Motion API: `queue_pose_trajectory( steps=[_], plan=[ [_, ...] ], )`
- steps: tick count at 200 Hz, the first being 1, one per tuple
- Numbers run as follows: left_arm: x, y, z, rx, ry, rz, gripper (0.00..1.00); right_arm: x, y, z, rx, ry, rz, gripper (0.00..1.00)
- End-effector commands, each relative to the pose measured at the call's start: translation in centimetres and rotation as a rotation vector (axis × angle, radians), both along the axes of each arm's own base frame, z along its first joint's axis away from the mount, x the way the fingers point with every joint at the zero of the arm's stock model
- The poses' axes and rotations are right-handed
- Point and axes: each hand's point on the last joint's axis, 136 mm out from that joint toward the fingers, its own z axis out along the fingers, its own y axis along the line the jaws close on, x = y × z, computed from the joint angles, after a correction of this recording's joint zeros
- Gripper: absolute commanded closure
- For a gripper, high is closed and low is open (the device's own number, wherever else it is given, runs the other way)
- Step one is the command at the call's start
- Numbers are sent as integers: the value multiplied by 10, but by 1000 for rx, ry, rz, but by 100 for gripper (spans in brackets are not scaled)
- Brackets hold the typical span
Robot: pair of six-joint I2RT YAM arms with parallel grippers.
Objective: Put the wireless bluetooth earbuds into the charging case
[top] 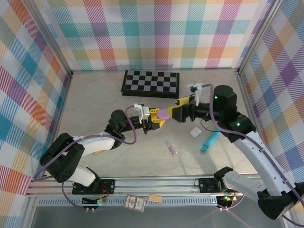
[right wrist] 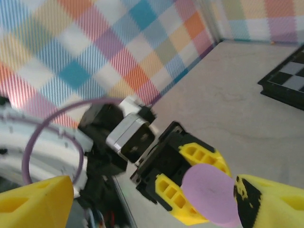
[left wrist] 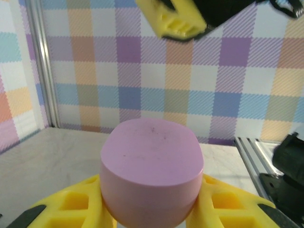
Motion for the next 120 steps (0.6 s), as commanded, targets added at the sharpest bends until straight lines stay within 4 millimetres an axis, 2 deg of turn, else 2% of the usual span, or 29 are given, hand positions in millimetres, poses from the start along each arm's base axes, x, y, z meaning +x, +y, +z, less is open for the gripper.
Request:
queue_pose_trajectory(
  steps=[1, 25, 60, 86, 120],
  plan=[
    [-18, 4, -10, 37, 6, -73, 72, -17, 5, -55, -370, -246, 166, 9],
    [-26, 8, -12, 39, 6, -86, 72, -4, 13, -78, -535, -420, 223, 7],
    [-33, 11, -11, 64, 4, -99, 71, 19, 21, -96, -654, -464, 238, 5],
    [-36, 12, -11, 77, -2, -108, 71, 29, 24, -96, -661, -480, 207, 5],
    [-37, 11, -12, 80, -5, -118, 71, 40, 26, -84, -625, -491, 131, 7]
  ],
)
